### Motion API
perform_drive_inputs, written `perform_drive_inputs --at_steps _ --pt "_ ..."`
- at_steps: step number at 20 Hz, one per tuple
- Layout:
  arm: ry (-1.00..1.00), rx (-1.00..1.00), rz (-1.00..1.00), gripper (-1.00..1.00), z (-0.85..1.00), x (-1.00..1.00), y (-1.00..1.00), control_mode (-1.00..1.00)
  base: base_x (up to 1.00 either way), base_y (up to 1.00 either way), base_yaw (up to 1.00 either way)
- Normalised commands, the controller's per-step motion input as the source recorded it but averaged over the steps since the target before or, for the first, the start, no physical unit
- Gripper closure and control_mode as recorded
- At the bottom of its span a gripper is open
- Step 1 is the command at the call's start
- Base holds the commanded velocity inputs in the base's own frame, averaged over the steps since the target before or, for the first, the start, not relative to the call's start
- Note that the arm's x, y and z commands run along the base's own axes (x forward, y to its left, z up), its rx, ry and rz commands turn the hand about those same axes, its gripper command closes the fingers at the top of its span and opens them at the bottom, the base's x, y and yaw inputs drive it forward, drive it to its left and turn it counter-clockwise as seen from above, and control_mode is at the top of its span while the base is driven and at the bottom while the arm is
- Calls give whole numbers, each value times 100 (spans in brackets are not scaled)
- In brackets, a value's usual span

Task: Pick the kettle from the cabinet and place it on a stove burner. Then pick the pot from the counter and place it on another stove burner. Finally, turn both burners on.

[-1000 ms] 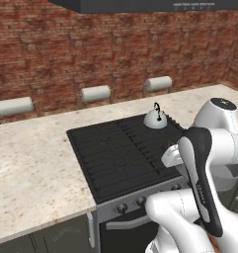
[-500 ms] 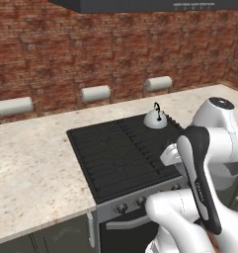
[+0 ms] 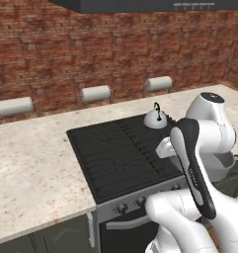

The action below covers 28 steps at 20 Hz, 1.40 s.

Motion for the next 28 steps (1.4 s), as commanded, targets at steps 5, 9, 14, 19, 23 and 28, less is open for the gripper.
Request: perform_drive_inputs --at_steps 5,9,14,19,23,28 --pt "1 3 0 100 0 41 -27 -100 0 0 0" --pt "0 0 0 100 -3 29 -14 -100 0 0 0" --pt "0 0 1 100 -13 17 -4 -100 0 0 0" --pt "0 0 1 100 -16 25 -2 -100 0 0 0" --pt "0 -2 0 100 -20 27 -1 -100 0 0 0" --pt "0 -8 0 100 -22 19 0 -100 0 0 0"
